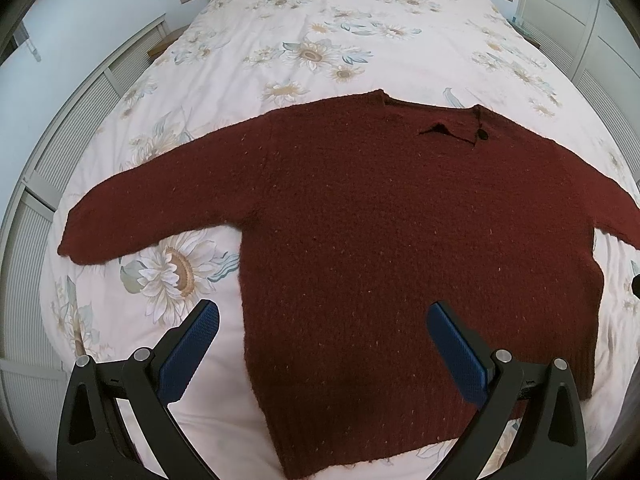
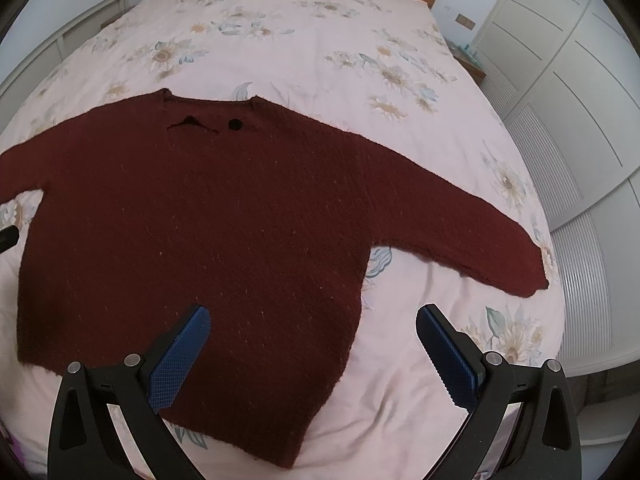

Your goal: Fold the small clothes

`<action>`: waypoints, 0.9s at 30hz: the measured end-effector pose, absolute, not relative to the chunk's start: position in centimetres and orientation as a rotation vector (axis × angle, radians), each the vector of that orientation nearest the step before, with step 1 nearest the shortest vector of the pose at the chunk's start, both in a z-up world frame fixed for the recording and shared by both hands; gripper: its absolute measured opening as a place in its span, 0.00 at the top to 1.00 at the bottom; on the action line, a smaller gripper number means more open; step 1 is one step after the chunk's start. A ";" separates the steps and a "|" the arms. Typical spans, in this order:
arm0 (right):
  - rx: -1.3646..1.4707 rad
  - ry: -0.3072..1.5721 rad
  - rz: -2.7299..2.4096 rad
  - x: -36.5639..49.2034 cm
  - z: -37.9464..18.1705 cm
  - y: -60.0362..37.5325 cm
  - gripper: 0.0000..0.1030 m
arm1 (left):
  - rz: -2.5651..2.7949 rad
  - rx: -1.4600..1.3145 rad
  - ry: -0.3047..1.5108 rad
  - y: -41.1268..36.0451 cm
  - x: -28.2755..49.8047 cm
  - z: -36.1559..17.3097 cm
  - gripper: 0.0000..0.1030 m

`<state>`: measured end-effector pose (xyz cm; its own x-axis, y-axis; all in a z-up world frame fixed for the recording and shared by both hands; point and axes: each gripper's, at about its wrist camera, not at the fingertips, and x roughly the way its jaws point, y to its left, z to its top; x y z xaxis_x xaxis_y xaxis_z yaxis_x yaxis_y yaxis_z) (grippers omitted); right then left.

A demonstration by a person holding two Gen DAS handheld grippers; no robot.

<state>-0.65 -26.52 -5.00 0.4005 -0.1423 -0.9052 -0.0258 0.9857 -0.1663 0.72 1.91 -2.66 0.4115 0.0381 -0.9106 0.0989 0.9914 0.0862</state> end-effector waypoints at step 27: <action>-0.099 1.113 -0.067 0.6 -5.5 -29.7 0.00 | -0.071 0.166 1.158 1.1 1.8 -3.3 0.01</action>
<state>0.64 -29.70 -5.50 0.4403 -0.1035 -0.8919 0.0044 0.9936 -0.1131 1.83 1.11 -3.30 0.4003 0.0300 -0.9159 0.1412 0.9855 0.0940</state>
